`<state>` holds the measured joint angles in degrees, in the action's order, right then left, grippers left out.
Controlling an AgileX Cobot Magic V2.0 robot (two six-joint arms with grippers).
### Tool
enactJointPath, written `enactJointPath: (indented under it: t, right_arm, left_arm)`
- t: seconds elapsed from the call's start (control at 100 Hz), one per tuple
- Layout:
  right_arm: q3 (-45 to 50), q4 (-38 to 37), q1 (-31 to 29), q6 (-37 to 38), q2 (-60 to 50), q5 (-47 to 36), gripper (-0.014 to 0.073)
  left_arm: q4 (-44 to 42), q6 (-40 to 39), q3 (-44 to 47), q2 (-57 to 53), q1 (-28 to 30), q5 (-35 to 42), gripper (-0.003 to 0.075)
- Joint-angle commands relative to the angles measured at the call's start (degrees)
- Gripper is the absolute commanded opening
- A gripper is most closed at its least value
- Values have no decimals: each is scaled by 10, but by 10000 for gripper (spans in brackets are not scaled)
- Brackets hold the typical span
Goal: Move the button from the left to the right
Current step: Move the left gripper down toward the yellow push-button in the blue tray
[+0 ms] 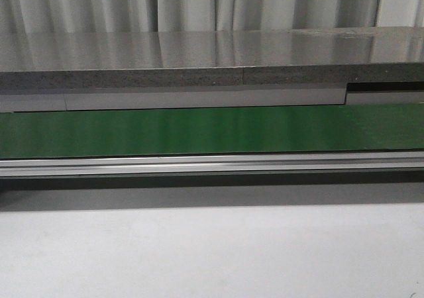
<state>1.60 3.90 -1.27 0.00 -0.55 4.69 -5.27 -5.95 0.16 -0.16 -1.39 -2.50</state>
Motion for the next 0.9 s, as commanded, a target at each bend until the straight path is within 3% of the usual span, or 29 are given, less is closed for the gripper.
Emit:
enactJointPath:
  t: [0.0,0.63,0.78,0.89]
  right_arm:
    - [-10,-3,2,0,-10,-47,-66]
    - [-10,-3,2,0,-10,-47,-66]
    - [-10,-3,2,0,-10,-47,-66]
    - [-10,-3,2,0,-10,-47,-66]
  left_arm:
    - [2,-5,26,-17,-4,48,-20]
    - [3,-5,22,-17,-4,77,-20]
    - [5,-5,-38,-7,-4,-3,-20]
    - [34,-5,-85,19,-3,-15,-20]
